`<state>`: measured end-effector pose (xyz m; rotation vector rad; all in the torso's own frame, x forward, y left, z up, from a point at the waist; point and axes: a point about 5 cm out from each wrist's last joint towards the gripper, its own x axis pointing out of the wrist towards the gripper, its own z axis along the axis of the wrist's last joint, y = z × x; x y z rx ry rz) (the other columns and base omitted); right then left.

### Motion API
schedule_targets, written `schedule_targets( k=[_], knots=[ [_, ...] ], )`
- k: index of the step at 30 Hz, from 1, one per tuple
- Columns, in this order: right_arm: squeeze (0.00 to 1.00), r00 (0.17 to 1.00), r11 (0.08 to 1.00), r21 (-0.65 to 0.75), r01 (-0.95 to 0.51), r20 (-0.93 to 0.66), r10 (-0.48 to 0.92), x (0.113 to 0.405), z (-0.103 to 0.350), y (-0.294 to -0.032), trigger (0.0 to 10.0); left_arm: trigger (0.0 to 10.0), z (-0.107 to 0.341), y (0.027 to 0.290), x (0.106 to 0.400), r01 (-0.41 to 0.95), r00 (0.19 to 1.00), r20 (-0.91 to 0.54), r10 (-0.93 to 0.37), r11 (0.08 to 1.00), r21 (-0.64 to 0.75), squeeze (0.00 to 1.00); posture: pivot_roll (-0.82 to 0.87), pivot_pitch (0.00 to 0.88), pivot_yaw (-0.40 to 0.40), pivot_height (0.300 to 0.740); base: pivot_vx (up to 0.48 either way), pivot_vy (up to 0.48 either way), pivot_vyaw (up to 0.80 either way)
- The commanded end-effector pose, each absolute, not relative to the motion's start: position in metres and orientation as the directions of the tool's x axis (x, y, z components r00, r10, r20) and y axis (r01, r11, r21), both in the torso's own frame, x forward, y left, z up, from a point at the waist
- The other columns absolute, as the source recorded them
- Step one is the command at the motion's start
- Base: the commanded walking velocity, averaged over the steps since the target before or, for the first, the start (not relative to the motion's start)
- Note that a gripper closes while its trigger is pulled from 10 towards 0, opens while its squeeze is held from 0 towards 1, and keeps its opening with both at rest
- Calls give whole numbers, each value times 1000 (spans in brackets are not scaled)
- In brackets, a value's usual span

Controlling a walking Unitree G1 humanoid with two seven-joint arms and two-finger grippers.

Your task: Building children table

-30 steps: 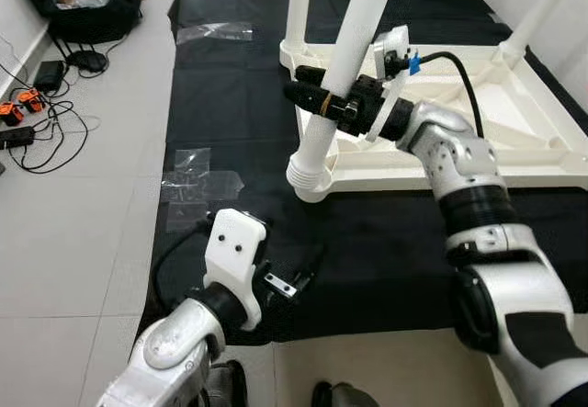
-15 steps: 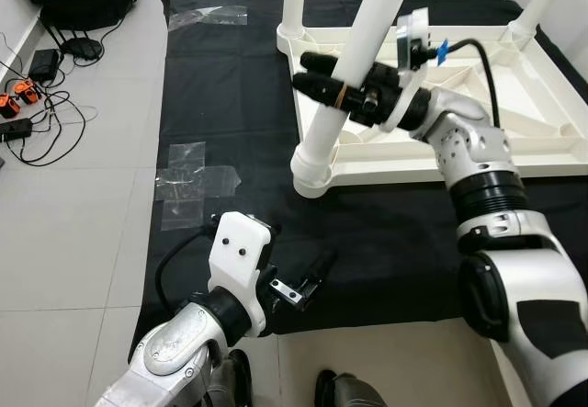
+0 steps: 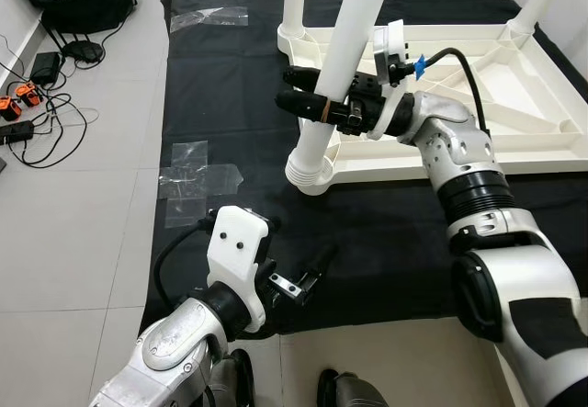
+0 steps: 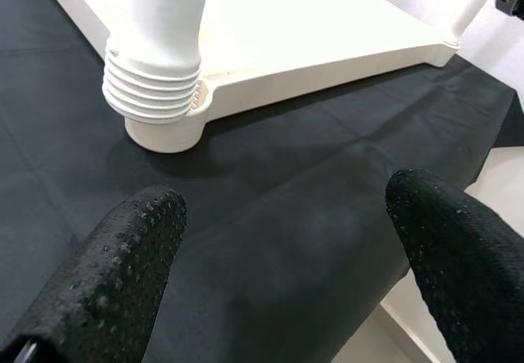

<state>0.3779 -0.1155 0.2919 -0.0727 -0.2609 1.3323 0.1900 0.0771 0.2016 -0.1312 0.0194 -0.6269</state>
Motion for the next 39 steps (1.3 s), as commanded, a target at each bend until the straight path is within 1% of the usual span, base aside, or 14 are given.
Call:
schedule_targets(
  k=[1,5,8,23,30,31,36,39],
  knots=[
    [0,203,221,-210,-952,106,973,378,293,-118,10000,10000,201,74,184,601,796,15,-606,786,-146,0,134,256,-61,740,0,0,0],
    [0,202,221,-220,-950,107,974,378,298,-121,10000,10000,202,73,184,603,794,13,-608,784,-148,0,130,256,-63,740,0,0,0],
    [0,207,224,-244,-944,94,974,379,306,-130,10000,10000,201,72,184,609,789,9,-615,779,-149,0,125,256,-66,740,0,0,0],
    [0,221,229,-268,-936,59,973,381,303,-127,10000,10000,201,70,183,607,789,5,-614,779,-157,0,118,266,-71,740,0,0,0],
    [0,229,232,-262,-937,43,973,380,294,-124,10000,10000,203,72,185,602,794,10,-607,785,-146,0,115,266,-72,740,0,0,0],
    [0,246,248,-249,-936,40,968,381,289,-124,10000,10000,204,74,186,597,799,12,-601,790,-139,0,114,264,-72,740,0,0,0],
    [0,255,256,-240,-936,35,966,381,283,-124,10000,10000,204,75,188,594,801,14,-598,793,-132,0,114,263,-71,740,0,0,0],
    [0,272,269,-223,-937,19,962,380,271,-125,10000,10000,205,77,189,590,805,15,-593,798,-122,0,112,260,-71,740,0,0,0]
  ],
)
